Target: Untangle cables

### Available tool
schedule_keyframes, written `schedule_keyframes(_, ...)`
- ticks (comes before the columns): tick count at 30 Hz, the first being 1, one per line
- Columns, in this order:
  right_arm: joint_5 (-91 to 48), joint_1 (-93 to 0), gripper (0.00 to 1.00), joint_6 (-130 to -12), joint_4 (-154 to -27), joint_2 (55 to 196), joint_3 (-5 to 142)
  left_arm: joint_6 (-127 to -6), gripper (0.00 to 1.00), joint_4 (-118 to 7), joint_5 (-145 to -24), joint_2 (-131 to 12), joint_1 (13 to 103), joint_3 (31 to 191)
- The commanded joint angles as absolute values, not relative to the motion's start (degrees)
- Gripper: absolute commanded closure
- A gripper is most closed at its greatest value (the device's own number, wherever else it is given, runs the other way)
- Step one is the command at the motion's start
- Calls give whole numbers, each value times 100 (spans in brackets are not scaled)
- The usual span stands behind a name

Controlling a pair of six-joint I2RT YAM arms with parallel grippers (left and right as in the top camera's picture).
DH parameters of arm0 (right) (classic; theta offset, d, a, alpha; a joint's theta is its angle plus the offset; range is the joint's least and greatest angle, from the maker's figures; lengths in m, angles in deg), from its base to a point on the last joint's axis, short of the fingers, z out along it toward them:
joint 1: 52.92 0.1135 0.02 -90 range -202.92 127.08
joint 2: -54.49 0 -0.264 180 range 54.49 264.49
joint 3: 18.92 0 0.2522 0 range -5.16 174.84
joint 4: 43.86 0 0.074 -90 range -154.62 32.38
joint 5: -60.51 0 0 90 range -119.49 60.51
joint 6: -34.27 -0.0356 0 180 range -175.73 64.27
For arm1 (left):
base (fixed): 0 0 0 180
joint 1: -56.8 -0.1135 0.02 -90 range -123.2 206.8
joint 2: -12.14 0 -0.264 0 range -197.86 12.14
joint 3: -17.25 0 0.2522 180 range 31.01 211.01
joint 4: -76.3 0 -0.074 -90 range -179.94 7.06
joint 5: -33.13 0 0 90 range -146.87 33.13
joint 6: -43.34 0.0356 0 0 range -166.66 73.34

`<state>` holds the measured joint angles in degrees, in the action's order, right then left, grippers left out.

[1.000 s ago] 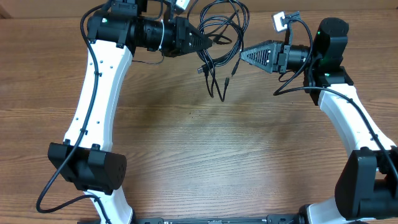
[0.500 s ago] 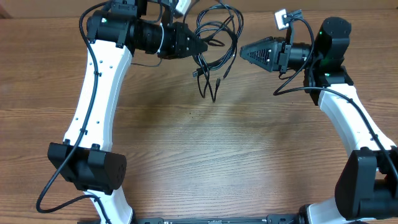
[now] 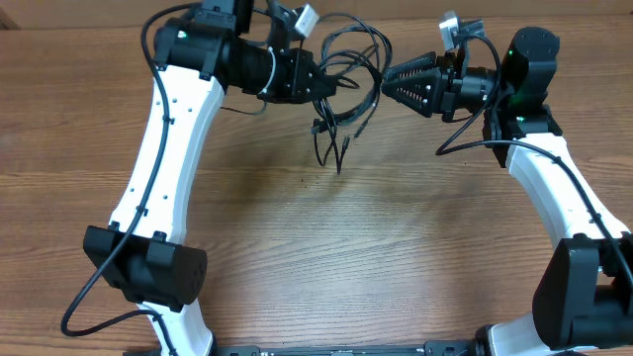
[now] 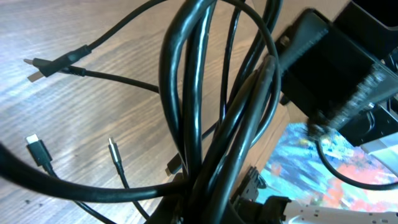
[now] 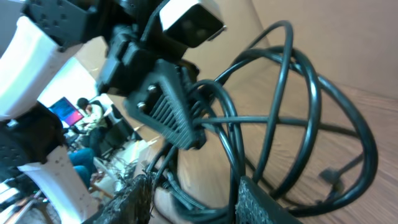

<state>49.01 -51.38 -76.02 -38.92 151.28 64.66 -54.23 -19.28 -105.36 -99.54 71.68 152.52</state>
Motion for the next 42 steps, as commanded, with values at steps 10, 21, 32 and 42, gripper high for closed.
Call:
schedule_keyframes(10, 4082, -5109, 55, -6415, -4771, 14986, 6569, -5720, 95, -1649, -10794, -10006, 7334, 15287)
schedule_keyframes(21, 4062, -5061, 56, -6415, -4843, 14986, 6569, -5943, 96, -1817, -11098, -10006, 7447, 15287)
schedule_keyframes(32, 4088, -5061, 69, -6417, -4946, 14986, 6569, -6002, 95, -2055, -11339, -10006, 7447, 15287)
schedule_keyframes(42, 4086, -5063, 96, -6420, -4943, 14986, 6569, -6000, 96, -2059, -10600, -10006, 7423, 15287)
